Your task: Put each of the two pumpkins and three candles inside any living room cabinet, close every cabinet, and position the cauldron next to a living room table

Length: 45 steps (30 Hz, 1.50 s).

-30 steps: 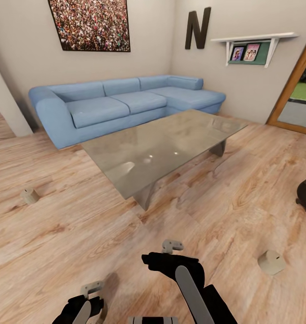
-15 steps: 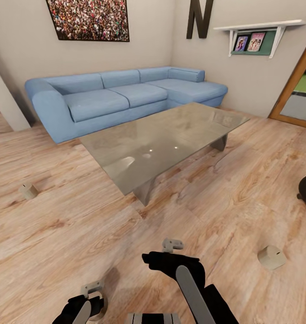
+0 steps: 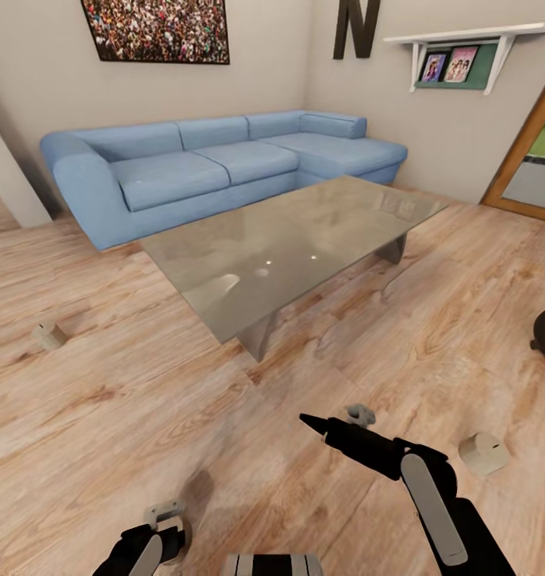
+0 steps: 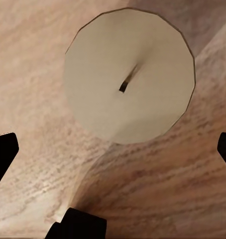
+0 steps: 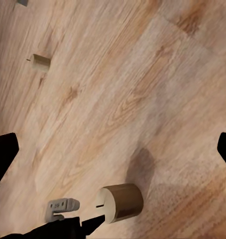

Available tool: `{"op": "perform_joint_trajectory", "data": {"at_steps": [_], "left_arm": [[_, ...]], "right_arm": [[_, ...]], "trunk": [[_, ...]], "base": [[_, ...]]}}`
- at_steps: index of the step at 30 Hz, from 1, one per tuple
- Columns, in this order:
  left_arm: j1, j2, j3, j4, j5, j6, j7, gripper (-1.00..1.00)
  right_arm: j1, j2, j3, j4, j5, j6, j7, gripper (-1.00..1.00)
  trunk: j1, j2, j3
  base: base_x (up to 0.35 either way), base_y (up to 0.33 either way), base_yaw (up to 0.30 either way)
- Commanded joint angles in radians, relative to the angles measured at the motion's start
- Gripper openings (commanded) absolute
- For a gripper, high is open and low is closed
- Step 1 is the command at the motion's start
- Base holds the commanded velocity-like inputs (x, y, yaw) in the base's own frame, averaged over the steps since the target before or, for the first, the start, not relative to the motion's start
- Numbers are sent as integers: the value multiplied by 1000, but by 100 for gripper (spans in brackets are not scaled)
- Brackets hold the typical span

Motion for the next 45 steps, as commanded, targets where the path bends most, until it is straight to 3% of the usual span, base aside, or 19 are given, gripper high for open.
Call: {"op": "perform_joint_trajectory", "data": {"at_steps": [1,13,45], "left_arm": [[0,0,0,0,0,0,0,100],[0,0,0,1,0,0,0,100],[0,0,-2,1,1,0,-2,100]], "right_arm": [[0,0,-2,0,0,0,5,100],[0,-2,-9,2,-7,-1,27,100],[0,1,-9,2,0,-3,28,100]], "trunk": [[0,0,-4],[6,-3,-50],[6,-3,-50]], "base": [[0,0,0],[0,0,0],[89,10,0]]}}
